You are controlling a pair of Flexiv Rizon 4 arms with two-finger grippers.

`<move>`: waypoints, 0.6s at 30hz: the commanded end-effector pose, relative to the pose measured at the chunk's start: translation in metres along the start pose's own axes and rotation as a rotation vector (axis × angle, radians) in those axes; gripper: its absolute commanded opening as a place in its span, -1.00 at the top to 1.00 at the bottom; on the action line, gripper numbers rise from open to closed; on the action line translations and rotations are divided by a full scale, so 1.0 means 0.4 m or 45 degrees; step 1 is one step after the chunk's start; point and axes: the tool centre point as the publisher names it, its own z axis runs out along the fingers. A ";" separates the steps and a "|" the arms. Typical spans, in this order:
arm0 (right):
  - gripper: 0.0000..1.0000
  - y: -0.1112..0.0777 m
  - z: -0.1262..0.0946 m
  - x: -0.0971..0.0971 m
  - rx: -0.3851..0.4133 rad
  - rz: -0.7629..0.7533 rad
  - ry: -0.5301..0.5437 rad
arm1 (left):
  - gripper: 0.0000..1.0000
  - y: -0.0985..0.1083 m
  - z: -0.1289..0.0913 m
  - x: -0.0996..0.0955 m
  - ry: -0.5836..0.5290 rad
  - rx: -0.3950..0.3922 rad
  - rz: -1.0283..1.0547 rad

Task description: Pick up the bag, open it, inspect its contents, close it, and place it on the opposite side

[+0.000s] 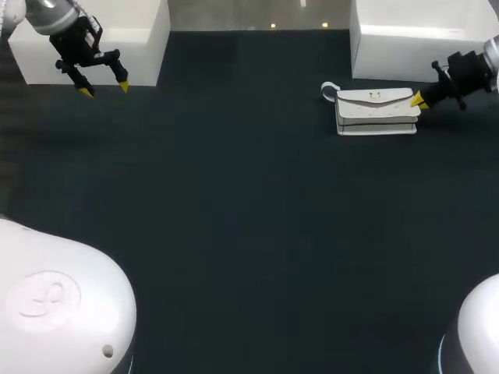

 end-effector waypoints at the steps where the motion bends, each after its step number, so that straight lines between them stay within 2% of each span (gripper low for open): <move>1: 1.00 0.029 -0.029 -0.027 0.075 0.016 0.004 | -1.00 0.001 -0.010 -0.008 -0.021 -0.010 -0.008; 13: 1.00 0.053 -0.098 -0.075 0.007 0.045 -0.011 | -1.00 0.010 -0.023 -0.033 -0.145 -0.035 -0.003; 18: 1.00 0.062 -0.116 -0.093 -0.007 0.059 -0.022 | -1.00 0.005 -0.020 -0.039 -0.127 -0.039 -0.009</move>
